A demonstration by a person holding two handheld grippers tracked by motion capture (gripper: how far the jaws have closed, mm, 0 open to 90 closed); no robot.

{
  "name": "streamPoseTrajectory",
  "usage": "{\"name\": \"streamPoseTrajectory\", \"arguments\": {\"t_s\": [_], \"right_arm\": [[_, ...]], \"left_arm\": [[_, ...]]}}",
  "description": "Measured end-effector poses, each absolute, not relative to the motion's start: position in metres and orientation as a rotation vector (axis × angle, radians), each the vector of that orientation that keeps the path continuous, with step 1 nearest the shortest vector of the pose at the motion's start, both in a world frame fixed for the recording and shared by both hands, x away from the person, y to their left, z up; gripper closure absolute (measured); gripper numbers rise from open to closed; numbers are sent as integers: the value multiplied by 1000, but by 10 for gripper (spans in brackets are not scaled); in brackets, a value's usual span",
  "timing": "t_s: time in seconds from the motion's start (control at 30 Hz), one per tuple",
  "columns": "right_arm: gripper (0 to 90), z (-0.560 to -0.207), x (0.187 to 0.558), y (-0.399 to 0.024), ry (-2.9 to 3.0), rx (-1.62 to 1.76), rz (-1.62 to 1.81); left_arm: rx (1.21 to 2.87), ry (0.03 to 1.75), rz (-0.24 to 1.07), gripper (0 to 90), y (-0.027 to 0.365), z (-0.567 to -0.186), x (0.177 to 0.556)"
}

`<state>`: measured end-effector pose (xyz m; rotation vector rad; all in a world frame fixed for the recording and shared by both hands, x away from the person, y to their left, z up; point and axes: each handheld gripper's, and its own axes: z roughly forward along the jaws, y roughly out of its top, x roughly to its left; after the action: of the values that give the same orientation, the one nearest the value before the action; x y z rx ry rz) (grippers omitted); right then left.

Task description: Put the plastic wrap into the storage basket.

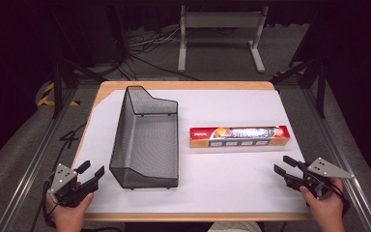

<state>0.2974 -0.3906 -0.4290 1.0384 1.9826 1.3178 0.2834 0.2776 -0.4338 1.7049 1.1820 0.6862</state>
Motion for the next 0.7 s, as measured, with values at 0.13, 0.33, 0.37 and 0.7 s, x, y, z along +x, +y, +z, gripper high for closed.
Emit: {"name": "streamPoseTrajectory", "arguments": {"t_s": [0.13,0.33,0.37,0.7], "right_arm": [[493,-428,297,-390,1991,1032,1307],[537,-423,300,-388,2000,1032,1305],[547,-420,301,-386,2005,1028,1313],[522,-400,301,-352,2089,958,1332]], "left_arm": [[1704,1179,687,428,278,-433,283],[1704,1189,692,428,278,-434,283],[1700,1191,692,428,278,-434,283],[1708,1187,696,428,276,-434,284]]}}
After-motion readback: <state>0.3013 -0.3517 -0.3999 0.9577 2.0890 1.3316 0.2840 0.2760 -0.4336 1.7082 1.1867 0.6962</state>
